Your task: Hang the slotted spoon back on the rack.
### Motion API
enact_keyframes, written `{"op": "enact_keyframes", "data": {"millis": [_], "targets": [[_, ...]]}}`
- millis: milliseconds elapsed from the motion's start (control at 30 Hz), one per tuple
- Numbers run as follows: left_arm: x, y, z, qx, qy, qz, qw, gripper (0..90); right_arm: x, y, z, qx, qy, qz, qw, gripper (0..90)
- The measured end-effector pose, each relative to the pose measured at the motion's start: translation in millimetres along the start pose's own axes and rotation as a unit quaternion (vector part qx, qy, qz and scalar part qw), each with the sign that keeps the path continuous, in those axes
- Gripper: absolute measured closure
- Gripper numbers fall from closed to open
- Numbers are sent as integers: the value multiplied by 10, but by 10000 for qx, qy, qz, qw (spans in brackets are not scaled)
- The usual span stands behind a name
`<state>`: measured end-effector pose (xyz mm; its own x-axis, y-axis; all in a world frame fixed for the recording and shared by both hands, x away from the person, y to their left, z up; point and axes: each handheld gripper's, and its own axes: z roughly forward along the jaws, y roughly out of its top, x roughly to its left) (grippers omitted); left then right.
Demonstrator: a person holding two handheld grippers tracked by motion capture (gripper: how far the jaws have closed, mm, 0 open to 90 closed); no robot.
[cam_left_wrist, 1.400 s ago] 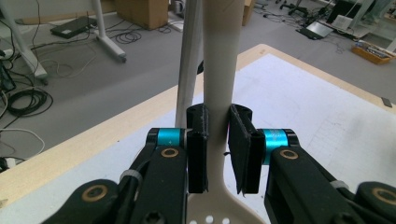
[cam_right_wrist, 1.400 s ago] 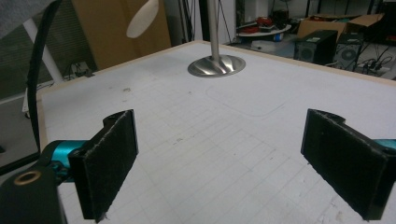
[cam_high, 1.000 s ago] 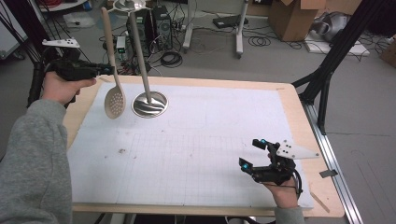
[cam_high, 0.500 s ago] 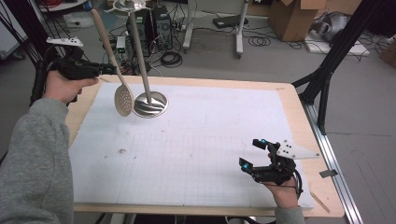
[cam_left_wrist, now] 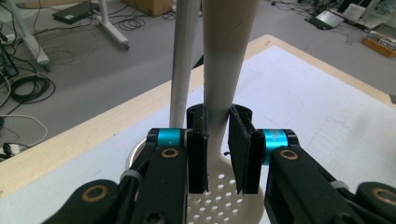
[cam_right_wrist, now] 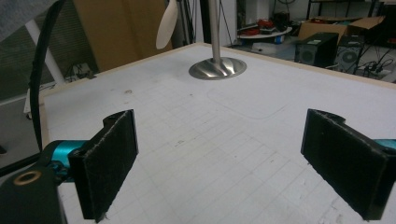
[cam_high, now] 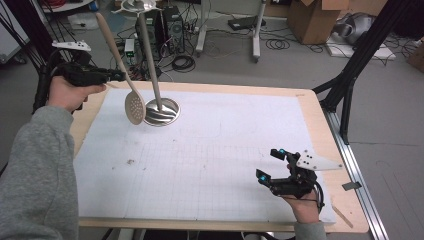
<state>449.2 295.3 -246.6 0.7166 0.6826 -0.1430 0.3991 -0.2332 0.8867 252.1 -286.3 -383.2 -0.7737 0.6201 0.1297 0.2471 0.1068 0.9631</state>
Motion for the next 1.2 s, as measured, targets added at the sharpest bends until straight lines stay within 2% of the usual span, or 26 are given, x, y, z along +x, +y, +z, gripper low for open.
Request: {"op": "enact_keyframes", "data": {"millis": [133,233,533,733,1000,1200], "targets": [[1,27,-42,-10,14,0,10000,775,-3,4,4,-23,6,-27,10000,98],[-28,70,-47,101,69,87,9999,775,-2,4,8,-14,6,-12,10000,98],[-60,167,19,315,143,70,9994,775,-10,12,-15,-45,7,0,10000,98],[-40,171,54,303,145,-9,9994,775,-24,15,-43,-84,-14,-6,10000,98],[-63,219,76,332,110,43,9994,775,-42,8,-47,-81,-9,-8,10000,98],[-64,236,104,369,136,-13,9992,775,-42,11,-59,-90,-16,18,10000,98]]}}
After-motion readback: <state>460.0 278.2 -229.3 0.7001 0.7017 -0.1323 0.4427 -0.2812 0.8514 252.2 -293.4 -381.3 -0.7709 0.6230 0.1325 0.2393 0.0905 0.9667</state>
